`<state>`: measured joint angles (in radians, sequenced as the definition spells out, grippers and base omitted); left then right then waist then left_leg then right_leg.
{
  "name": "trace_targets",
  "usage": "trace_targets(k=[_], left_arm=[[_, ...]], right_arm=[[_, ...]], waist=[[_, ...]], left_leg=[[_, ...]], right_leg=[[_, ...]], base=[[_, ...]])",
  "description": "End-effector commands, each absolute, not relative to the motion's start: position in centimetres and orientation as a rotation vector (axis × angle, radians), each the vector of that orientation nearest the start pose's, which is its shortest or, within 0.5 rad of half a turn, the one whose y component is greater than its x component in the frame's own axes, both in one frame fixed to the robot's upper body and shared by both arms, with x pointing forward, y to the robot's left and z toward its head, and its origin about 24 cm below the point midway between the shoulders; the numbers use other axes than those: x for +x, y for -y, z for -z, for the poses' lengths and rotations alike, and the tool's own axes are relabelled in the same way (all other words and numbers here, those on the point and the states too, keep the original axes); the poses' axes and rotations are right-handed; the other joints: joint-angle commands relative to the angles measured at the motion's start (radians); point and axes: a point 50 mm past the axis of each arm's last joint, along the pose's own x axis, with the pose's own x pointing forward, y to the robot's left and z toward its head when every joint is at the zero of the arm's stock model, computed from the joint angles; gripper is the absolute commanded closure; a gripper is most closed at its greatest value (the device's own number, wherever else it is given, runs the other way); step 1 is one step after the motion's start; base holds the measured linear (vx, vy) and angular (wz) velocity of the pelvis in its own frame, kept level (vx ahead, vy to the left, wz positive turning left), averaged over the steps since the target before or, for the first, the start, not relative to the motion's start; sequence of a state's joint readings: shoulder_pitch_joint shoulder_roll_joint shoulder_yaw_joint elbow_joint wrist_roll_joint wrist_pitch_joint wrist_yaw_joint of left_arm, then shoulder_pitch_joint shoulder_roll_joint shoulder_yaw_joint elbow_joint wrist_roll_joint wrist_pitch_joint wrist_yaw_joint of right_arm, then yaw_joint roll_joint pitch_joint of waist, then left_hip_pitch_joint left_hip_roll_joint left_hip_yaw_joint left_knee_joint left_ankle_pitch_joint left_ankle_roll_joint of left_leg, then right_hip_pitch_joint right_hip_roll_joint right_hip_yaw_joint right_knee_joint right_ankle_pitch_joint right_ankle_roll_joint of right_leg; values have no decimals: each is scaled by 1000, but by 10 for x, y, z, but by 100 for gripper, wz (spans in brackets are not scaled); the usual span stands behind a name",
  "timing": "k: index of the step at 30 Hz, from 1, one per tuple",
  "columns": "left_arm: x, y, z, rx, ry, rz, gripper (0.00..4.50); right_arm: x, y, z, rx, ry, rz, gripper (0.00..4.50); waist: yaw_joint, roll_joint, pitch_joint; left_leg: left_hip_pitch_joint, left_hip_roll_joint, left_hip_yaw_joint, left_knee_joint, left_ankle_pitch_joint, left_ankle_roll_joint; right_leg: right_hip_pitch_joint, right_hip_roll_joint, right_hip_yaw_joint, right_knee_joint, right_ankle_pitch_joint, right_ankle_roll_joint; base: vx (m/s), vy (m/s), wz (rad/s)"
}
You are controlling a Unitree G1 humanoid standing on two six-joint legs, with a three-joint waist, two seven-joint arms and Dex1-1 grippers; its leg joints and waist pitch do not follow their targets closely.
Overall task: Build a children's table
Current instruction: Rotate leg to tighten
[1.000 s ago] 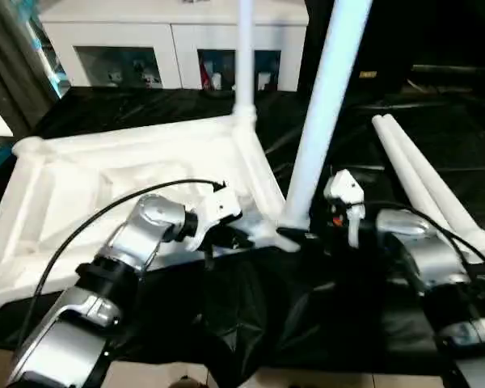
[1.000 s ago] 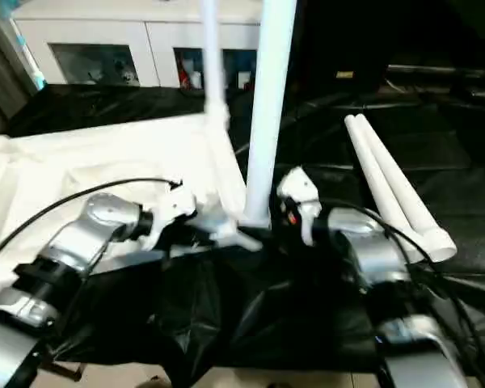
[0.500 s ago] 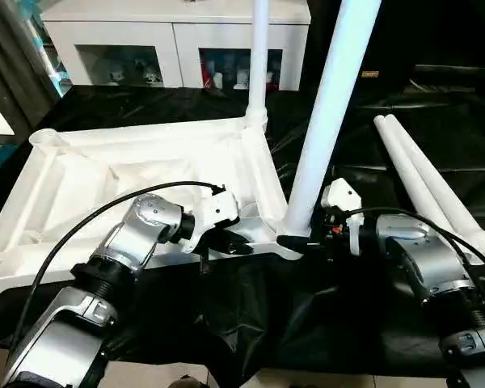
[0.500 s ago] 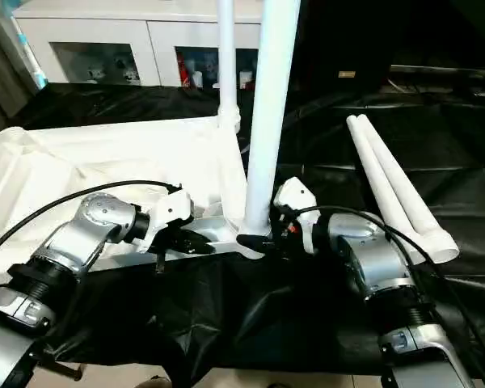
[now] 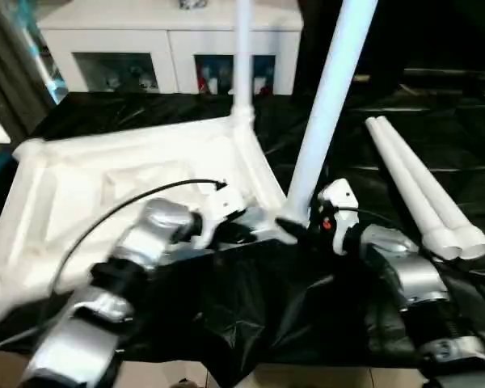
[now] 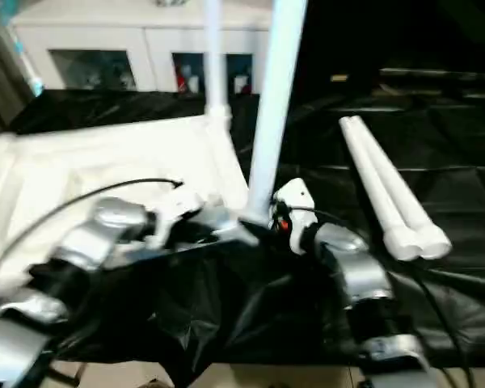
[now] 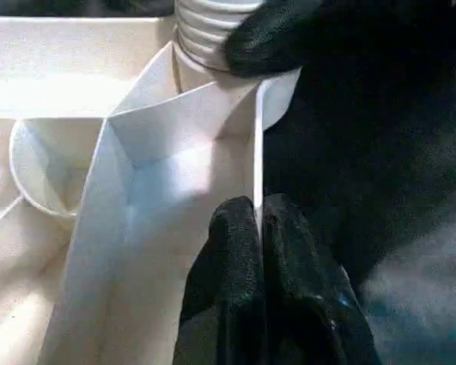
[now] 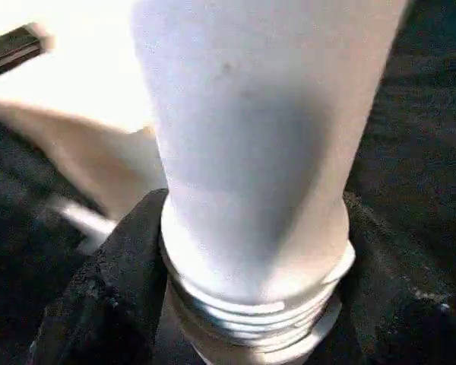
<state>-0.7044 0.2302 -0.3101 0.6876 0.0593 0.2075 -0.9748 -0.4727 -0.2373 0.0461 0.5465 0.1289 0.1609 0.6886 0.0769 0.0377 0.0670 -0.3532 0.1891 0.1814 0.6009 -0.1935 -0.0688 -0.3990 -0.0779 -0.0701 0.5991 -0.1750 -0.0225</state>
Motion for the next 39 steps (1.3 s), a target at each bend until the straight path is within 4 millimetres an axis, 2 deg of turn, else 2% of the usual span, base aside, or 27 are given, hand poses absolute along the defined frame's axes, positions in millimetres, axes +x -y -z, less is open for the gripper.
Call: trace_targets(k=[1, 2, 3, 4, 6, 8, 9, 10, 11, 12, 16, 18, 21, 24, 25, 26, 29, 32, 34, 35, 39], left_arm=[[346, -83, -60, 352, -426, 1067, 450], [349, -73, -59, 320, -423, 1005, 450], [349, -73, -59, 320, -423, 1005, 450], [351, -64, -58, 289, -424, 951, 450], [352, -50, -57, 258, -427, 912, 450], [351, -44, -57, 253, -420, 924, 450], [351, -44, -57, 253, -420, 924, 450], [351, -44, -57, 253, -420, 924, 450], [350, -42, -58, 261, -411, 939, 450], [350, -43, -58, 271, -402, 959, 450], [348, -49, -58, 307, -391, 1020, 450], [346, -56, -57, 324, -401, 1071, 450], [341, -66, -56, 344, -413, 1166, 450], [334, -78, -57, 362, -414, 1277, 450], [334, -78, -57, 362, -414, 1277, 450], [331, -85, -58, 382, -426, 1331, 450], [327, -96, -59, 409, -444, 1392, 450], [326, -102, -59, 437, -458, 1411, 450], [325, -105, -59, 439, -470, 1432, 450], [324, -106, -59, 437, -473, 1441, 450], [323, -107, -59, 431, -478, 1449, 450]], right_arm=[[325, 136, -23, 5, -347, -640, 173], [329, 125, -20, 36, -349, -584, 173], [329, 125, -20, 36, -349, -584, 173], [333, 114, -18, 53, -360, -530, 173], [337, 99, -17, 60, -364, -484, 173], [340, 92, -21, 73, -345, -495, 103], [340, 92, -21, 73, -345, -495, 103], [340, 92, -21, 73, -345, -495, 103], [341, 89, -24, 85, -332, -514, 96], [342, 91, -27, 75, -317, -537, 67], [343, 101, -32, 38, -293, -595, 48], [341, 110, -35, -12, -286, -662, 48], [335, 124, -41, -52, -275, -770, 48], [325, 141, -51, -101, -261, -903, 48], [325, 141, -51, -101, -261, -903, 48], [320, 149, -54, -119, -273, -973, 48], [314, 159, -59, -133, -294, -1050, 48], [310, 163, -62, -139, -313, -1100, 48], [310, 165, -64, -132, -335, -1124, 48], [310, 166, -64, -131, -342, -1130, 48], [309, 166, -64, -130, -357, -1148, 84]], waist=[[-8, 4, -67], [-8, 9, -67], [-16, 2, -68], [-17, 6, -70], [-23, 5, -70], [-23, 2, -73], [-21, 3, -76], [-21, 3, -76], [-21, 4, -78], [-20, 3, -78], [-23, 4, -79], [-24, 3, -82], [-21, 3, -88], [-7, 5, -93], [-7, 5, -93], [-5, 5, -91], [4, 6, -88], [13, 6, -84], [15, 5, -84], [14, 3, -84], [14, 2, -86]], left_leg=[[8, 33, -16, -81, -277, 13], [7, 32, -19, -81, -280, 9], [11, 29, -20, -81, -294, 5], [10, 29, -19, -80, -281, 5], [5, 28, -19, -79, -264, 12], [1, 26, -18, -78, -242, 29], [2, 24, -15, -74, -226, 54], [2, 24, -15, -74, -226, 54], [-2, 24, -15, -75, -208, 71], [-3, 24, -15, -74, -203, 77], [-5, 26, -16, -76, -207, 81], [-7, 27, -16, -74, -189, 87], [-12, 29, -15, -68, -135, 114], [-15, 36, -12, -59, -78, 158], [-15, 36, -12, -59, -78, 158], [-14, 37, -12, -60, -88, 161], [-11, 42, -11, -63, -119, 152], [-6, 42, -11, -68, -166, 111], [-5, 42, -11, -69, -165, 100], [-9, 41, -12, -69, -155, 98], [-10, 40, -12, -67, -142, 97]], right_leg=[[46, -67, 41, -92, -381, -180], [46, -67, 40, -89, -372, -183], [48, -65, 37, -94, -387, -181], [47, -67, 39, -91, -369, -185], [49, -64, 39, -89, -334, -196], [53, -65, 39, -88, -307, -200], [52, -67, 41, -88, -291, -203], [52, -67, 41, -88, -291, -203], [55, -67, 40, -87, -283, -200], [55, -66, 39, -88, -293, -195], [55, -66, 37, -88, -308, -188], [57, -66, 38, -84, -277, -197], [61, -65, 40, -70, -160, -227], [60, -65, 37, -54, -38, -266], [60, -65, 37, -54, -38, -266], [57, -64, 35, -55, -44, -276], [54, -64, 37, -58, -95, -267], [50, -66, 39, -66, -170, -253], [51, -66, 40, -66, -178, -246], [54, -67, 41, -64, -169, -245], [53, -67, 40, -63, -161, -243]], base=[[0, 0, 0], [0, 0, 0], [0, 0, 0], [0, 0, 0], [0, 0, 0], [0, 0, 0], [0, 0, 0], [0, 0, 0], [0, 0, 0], [0, 0, 0], [0, 0, 0], [0, 0, 0], [0, 0, 0], [0, 0, 0], [0, 0, 0], [0, 0, 0], [0, 0, 0], [0, 0, 0], [0, 0, 0], [0, 0, 0], [0, 0, 0]])
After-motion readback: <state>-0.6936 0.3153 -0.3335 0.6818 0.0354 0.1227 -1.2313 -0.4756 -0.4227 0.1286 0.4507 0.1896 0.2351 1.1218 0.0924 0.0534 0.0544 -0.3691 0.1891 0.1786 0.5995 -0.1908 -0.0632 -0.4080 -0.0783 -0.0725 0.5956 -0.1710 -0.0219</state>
